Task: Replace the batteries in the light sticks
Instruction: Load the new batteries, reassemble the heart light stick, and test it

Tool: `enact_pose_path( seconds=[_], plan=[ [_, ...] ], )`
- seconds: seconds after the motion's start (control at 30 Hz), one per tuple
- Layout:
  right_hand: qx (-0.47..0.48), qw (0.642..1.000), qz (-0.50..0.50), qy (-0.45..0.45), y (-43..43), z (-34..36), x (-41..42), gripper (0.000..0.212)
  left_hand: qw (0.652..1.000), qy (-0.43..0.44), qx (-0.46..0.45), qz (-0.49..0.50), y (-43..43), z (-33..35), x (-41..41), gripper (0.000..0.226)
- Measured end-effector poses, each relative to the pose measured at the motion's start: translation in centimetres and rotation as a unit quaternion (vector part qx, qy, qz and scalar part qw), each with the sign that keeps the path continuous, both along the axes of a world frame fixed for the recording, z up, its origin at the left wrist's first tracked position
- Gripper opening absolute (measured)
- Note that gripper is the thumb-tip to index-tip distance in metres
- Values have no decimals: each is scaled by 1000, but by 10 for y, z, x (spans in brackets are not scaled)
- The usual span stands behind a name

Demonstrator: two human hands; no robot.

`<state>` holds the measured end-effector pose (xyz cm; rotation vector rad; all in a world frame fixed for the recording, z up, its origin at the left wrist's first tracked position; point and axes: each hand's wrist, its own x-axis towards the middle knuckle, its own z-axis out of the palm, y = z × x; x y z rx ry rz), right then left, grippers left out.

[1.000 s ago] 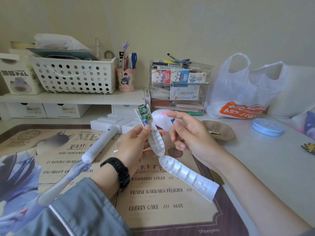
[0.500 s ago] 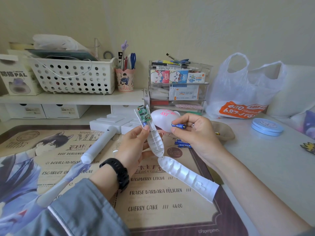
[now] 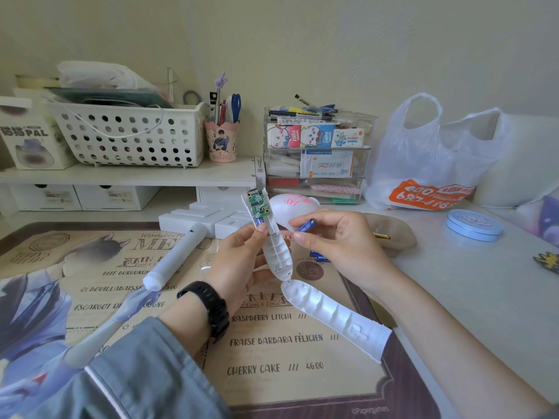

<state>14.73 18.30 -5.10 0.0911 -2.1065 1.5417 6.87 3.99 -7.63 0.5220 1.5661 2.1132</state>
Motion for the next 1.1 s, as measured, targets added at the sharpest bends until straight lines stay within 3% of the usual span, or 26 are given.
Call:
enact_pose_path(
  seconds=[0.17,0.33,0.73,1.1],
  plan=[
    [-36,998,41,-21,-5,-3,0,40,1000,9,-10,-12,0,1,2,33],
    [33,999,-2,-8,-11,-12,-3,16,1000,-1,-7,-22,2,1,5,36],
    [79,997,-17,14,-17,-21,-5,11,999,5,-37,-9,5,-4,4,35],
    [46,999,-7,-13,-17,-17,-3,10,999,-1,-37,7,2,1,7,35]
  ],
)
